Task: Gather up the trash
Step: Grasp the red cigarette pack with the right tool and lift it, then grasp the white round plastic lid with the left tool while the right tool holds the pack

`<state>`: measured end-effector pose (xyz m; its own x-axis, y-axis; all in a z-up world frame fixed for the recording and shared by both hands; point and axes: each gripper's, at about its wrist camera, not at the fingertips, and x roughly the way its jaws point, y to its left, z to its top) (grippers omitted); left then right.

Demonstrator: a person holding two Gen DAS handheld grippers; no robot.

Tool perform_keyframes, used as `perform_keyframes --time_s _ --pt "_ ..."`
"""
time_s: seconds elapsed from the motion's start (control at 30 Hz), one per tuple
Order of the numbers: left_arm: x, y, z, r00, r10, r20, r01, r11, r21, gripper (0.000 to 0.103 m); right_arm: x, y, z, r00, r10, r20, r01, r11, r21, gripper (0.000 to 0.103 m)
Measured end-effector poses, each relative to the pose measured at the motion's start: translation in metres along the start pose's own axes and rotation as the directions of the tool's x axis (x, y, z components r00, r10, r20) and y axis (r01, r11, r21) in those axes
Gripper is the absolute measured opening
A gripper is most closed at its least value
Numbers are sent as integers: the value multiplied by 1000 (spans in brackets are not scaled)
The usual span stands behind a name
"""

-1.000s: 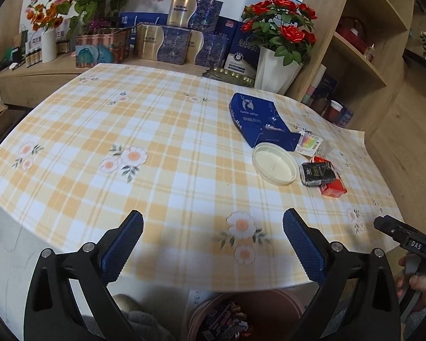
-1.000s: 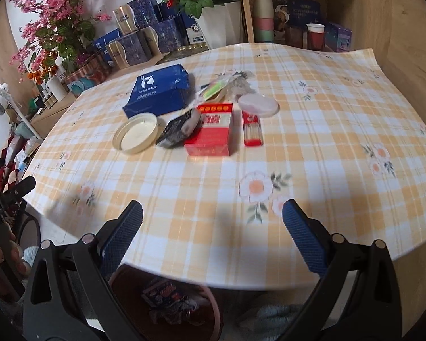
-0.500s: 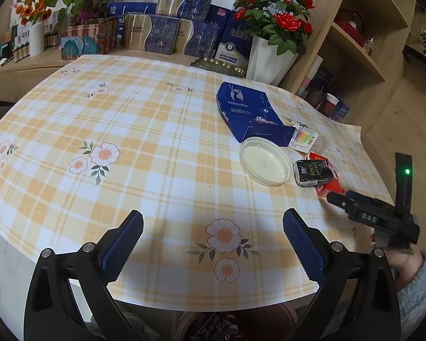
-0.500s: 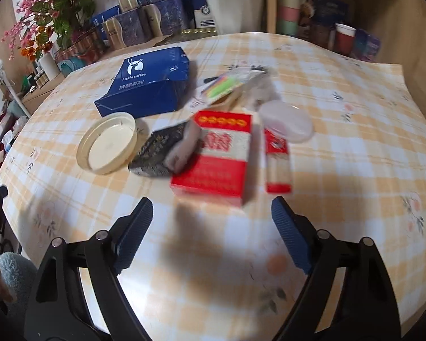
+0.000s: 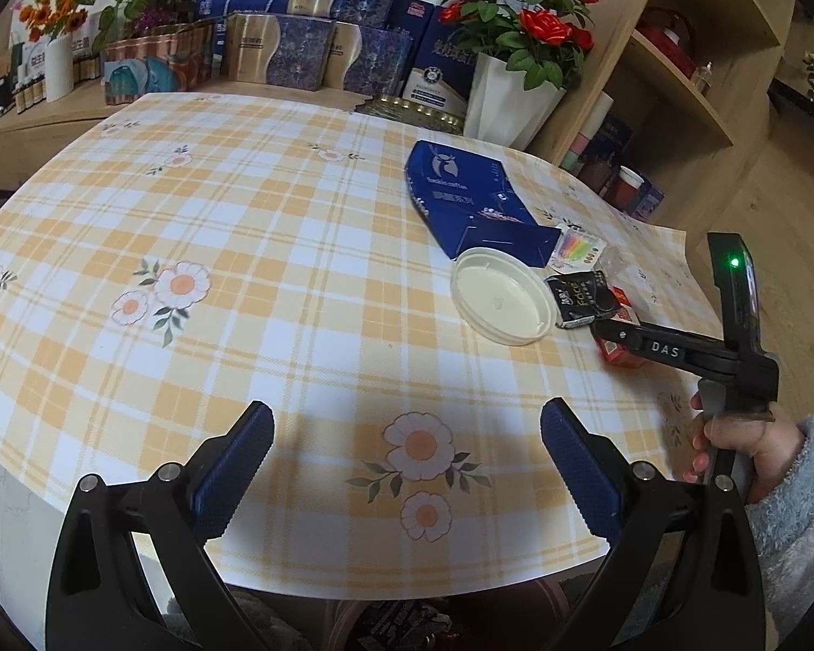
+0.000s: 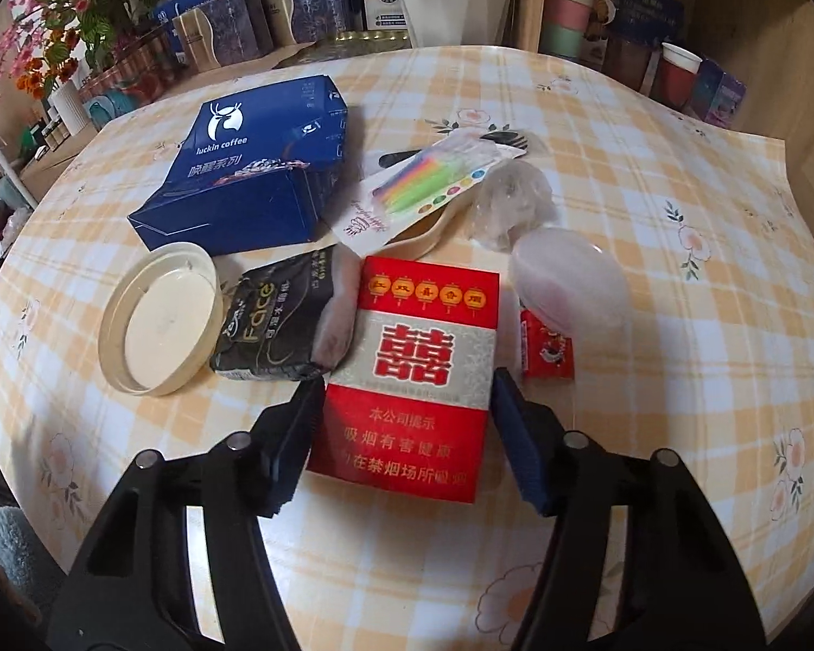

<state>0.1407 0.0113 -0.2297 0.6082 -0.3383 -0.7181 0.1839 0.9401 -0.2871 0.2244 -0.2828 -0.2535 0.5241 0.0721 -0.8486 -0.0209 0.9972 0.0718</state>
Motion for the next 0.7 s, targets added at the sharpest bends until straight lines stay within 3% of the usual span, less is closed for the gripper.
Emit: perform_keyframes --time_s 0.23,0.43,0.7 --pt "23 -25 19 997 -48 -61 51 998 46 96 2 -5 -1 1000 26 -9 -26 1000 18 61" --pt "59 -54 36 988 -57 -141 73 991 116 97 -21 -8 -13 998 -6 55 6 1000 3 60" --pt "105 -77 53 979 22 -203 21 978 209 97 -50 -36 -26 992 2 123 -12 996 88 60"
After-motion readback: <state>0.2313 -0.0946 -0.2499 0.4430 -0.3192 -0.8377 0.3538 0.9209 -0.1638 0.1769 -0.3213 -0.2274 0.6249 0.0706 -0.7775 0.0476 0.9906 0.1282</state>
